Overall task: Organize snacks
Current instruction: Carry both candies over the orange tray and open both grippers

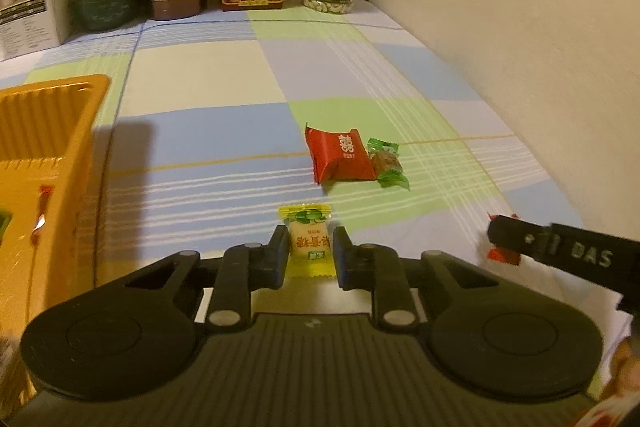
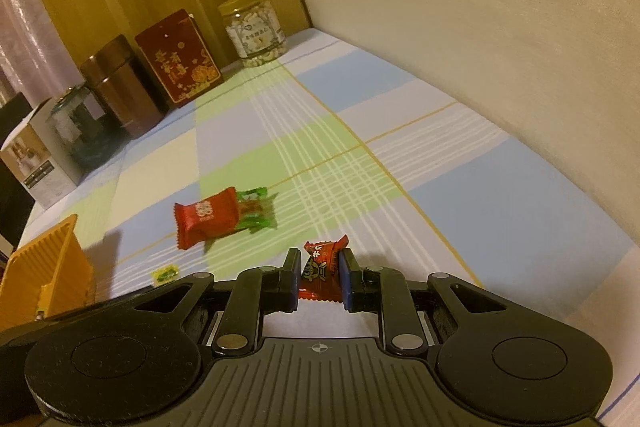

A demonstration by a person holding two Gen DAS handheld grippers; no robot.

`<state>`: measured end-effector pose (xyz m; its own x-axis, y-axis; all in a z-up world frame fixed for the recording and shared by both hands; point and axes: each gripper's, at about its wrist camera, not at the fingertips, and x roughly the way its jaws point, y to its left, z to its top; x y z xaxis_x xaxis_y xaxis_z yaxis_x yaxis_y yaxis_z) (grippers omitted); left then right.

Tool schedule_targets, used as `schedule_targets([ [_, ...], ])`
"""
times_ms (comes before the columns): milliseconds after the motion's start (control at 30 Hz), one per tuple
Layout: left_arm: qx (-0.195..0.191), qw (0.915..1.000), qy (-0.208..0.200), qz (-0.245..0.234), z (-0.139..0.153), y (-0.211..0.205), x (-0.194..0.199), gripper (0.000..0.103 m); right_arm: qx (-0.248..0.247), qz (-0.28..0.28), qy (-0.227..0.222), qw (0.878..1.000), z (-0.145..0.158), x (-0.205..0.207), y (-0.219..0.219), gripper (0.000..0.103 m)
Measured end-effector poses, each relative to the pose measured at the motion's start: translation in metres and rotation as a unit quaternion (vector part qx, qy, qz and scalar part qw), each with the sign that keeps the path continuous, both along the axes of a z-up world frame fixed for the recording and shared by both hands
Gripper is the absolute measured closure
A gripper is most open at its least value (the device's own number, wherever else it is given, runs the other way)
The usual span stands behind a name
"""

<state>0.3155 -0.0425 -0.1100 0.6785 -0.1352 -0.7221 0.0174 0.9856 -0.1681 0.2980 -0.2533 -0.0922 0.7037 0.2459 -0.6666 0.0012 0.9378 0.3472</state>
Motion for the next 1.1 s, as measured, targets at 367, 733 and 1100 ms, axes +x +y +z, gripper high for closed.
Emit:
schedule_targets([
  [367, -0.015, 0.9995, -0.023, 0.013, 0.048, 0.021, -0.064, 0.082, 0.007, 0.036, -0.027, 0.999, 0.046, -0.043, 0.024, 0.083],
  [733, 0.001, 0.9984, -0.043, 0.035, 0.085, 0.053, -0.138, 0.082, 0.016, 0.076, -0.035, 0.996, 0.080, -0.107, 0.055, 0.083],
  [1100, 0.009, 0.9953, -0.061, 0.074, 0.108, 0.096, -0.192, 0.082, -0.001, 0.147, -0.047, 0.988, 0.093, -0.152, 0.105, 0.083],
])
